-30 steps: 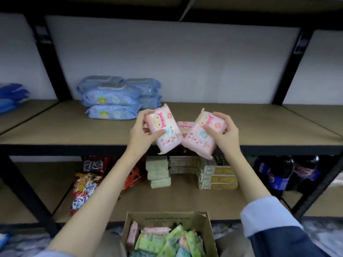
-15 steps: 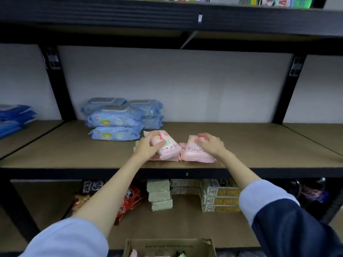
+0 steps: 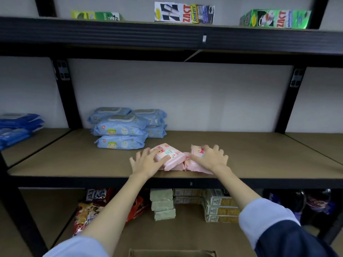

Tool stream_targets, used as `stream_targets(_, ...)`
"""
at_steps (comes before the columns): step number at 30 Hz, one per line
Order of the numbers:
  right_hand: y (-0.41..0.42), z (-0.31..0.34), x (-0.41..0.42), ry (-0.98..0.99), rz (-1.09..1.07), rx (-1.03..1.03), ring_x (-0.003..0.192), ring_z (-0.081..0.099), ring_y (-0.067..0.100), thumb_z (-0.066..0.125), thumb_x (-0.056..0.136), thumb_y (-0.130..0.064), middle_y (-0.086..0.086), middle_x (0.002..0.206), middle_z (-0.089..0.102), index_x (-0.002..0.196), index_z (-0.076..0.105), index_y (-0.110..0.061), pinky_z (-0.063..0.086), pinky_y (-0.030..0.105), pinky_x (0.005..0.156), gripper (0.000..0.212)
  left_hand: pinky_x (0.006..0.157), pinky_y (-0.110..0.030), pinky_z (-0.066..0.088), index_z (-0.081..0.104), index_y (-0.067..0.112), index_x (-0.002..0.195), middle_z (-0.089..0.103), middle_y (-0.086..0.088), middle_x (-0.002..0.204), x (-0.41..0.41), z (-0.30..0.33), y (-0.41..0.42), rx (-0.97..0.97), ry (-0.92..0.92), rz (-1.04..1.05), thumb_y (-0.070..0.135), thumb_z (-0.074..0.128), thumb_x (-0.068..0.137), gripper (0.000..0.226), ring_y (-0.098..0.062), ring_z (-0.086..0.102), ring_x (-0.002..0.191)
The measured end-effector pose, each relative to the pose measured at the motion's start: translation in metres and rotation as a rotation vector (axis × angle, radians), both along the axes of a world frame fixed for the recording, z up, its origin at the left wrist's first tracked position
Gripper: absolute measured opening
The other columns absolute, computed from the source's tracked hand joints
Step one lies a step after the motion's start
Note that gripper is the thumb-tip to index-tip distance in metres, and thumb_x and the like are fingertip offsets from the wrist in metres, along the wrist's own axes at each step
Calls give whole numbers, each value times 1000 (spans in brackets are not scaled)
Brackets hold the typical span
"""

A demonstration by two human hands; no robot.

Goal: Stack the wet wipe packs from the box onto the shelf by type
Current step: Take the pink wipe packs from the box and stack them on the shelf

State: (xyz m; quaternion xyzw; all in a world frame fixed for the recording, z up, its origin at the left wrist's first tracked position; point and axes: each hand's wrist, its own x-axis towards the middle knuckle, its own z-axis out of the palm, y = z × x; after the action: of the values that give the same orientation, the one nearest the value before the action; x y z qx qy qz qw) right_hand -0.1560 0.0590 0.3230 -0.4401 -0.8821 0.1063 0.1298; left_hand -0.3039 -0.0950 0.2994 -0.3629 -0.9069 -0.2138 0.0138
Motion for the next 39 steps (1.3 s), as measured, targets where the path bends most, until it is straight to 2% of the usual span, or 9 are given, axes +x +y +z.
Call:
stream_targets(4,9,11,8,5,142,-111,134,28,30,54,82,-42,4,148,35,131,48,-40,20,52,106,50,103,-46,23,32,46,138,36,-8,138,10,-3,1,-10,130,95,67,25,88,55,-28,32,126)
stream_targets(7,11,17,17,3,176,-155,139,12,32,48,78,-21,1,156,16,126,48,-51,10,56,109,56,98,-43,28,32,45,138,40,-8,130,8,-9,-3,10,151,97,65,30,89,54,-27,36,119)
stream_targets(12,17,14,17,80,320,-277,140,17,31,38,66,-14,1,148,35,103,59,-57,13,54,112,59,95,-40,31,41,40,132,44,-7,124,11,-7,1,60,153,109,67,39,84,56,-27,40,115)
stream_targets(16,19,14,12,142,338,-261,138,22,30,39,76,1,6,146,38,115,64,-36,21,47,113,60,93,-39,33,44,38,129,46,-7,120,14,-8,7,106,143,111,68,43,82,56,-27,41,113)
stream_targets(22,20,9,9,211,350,-236,139,24,28,44,75,-1,4,150,32,115,62,-42,27,49,111,60,95,-36,34,46,38,128,44,-9,119,10,-8,10,190,41,72,63,51,80,55,-29,41,112)
stream_targets(24,23,8,15,308,330,-214,143,16,28,55,75,-5,1,156,18,126,52,-42,25,52,112,63,100,-36,33,45,39,130,41,-10,123,8,-8,8,339,-129,33,55,63,77,58,-31,38,117)
stream_targets(29,34,-11,37,485,222,-356,142,18,30,85,63,-31,7,156,13,148,7,-35,21,49,113,115,106,-31,31,29,28,143,38,-12,140,5,-12,-3,632,-454,-125,14,80,70,90,-24,38,129)
stream_targets(35,26,-36,49,566,239,-424,128,40,23,74,77,-12,8,143,39,144,33,-24,38,25,96,80,92,-9,31,43,21,136,49,-3,136,0,-16,-1,651,-449,-173,3,77,70,77,-4,42,112)
stream_targets(39,23,-40,48,620,245,-448,126,40,21,74,79,-15,6,141,39,142,35,-24,40,25,92,75,95,-14,32,52,25,127,51,5,134,-2,-18,-3,635,-412,-212,9,77,72,62,-7,44,117)
